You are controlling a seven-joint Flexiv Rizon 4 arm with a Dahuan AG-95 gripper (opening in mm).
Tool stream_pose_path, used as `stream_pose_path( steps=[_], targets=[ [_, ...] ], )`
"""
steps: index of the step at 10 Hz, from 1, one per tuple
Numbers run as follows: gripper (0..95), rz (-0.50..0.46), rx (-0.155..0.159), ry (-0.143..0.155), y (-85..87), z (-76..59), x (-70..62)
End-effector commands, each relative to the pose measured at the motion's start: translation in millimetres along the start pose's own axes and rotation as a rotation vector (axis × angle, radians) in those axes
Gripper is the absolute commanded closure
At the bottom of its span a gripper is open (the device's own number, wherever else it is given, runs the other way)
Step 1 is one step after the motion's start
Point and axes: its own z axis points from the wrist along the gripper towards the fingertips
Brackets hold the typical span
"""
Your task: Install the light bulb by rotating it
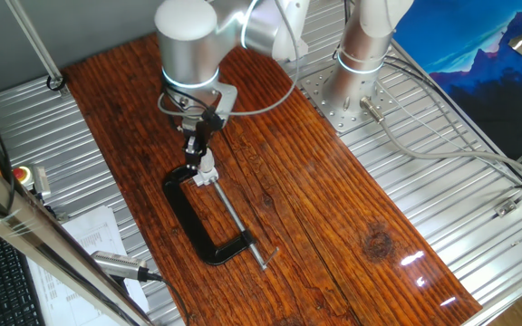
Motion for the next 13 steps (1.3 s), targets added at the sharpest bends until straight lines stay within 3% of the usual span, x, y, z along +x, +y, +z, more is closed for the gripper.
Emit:
stream_pose_path(
  steps=[1,3,4,7,8,11,13],
  targets=[
    [38.0,0.011,0.004,-0.002,-0.7,5.5,1.2],
    [38.0,0.018,0.01,-0.007,-1.1,5.6,1.4],
    [57.0,0.02,0.01,-0.005,-1.1,5.6,1.5],
    [57.0,0.048,0.007,-0.002,-1.0,5.5,1.5],
    [76.0,0.05,0.01,-0.002,-1.0,5.9,1.6],
    [76.0,0.09,-0.003,0.009,-0.2,2.8,2.8],
    [76.0,0.137,0.005,0.01,0.6,4.2,3.7]
  ],
)
